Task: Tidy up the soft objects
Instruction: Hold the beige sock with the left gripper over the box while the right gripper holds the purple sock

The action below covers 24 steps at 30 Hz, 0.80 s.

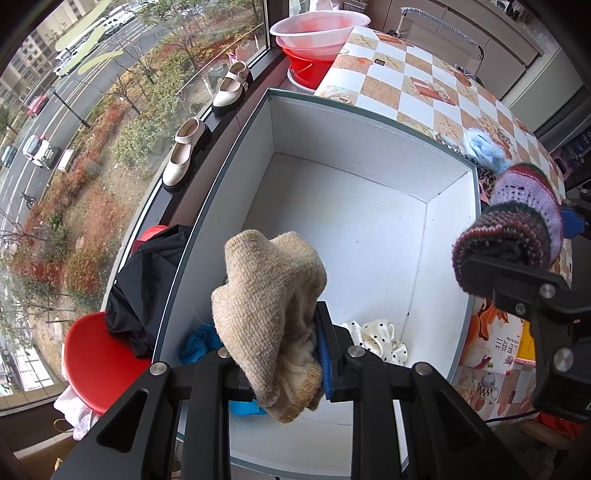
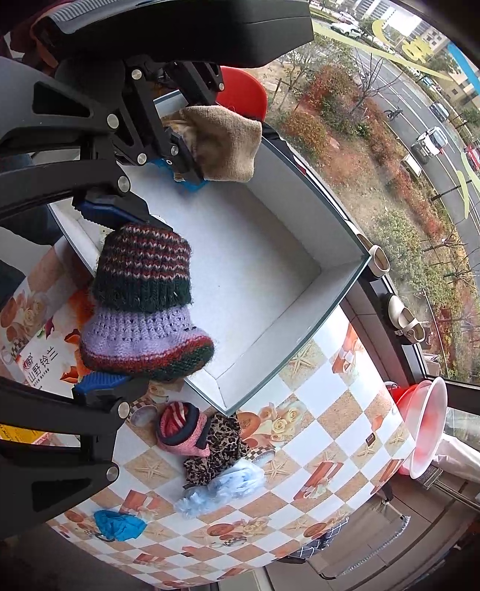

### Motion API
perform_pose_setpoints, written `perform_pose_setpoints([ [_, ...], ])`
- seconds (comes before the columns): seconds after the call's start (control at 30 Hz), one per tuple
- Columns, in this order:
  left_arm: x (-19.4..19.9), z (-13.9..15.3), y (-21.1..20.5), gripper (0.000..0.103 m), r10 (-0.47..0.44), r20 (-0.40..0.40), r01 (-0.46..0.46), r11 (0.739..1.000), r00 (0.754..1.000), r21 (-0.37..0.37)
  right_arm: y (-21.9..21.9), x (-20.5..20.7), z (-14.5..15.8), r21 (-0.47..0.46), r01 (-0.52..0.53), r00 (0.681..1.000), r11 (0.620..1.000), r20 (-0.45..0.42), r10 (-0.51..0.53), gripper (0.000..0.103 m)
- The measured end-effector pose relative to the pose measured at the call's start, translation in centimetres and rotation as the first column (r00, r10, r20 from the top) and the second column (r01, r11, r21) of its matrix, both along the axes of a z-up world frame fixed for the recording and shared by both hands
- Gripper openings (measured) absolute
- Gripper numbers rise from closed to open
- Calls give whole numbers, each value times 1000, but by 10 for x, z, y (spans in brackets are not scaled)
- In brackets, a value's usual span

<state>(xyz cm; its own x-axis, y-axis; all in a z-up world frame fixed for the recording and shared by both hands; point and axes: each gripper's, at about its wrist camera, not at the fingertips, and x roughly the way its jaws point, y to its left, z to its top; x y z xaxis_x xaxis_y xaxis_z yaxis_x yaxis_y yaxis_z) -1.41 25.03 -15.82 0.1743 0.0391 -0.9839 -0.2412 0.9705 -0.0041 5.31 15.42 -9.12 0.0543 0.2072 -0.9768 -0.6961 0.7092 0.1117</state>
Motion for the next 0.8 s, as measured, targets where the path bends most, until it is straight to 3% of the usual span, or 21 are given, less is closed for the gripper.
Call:
perform_pose_setpoints([
  [0.8, 4, -2, 1, 26, -1, -9, 1, 1000, 1000, 0, 6, 7, -12, -18, -7, 1000, 1000, -16, 7, 63],
])
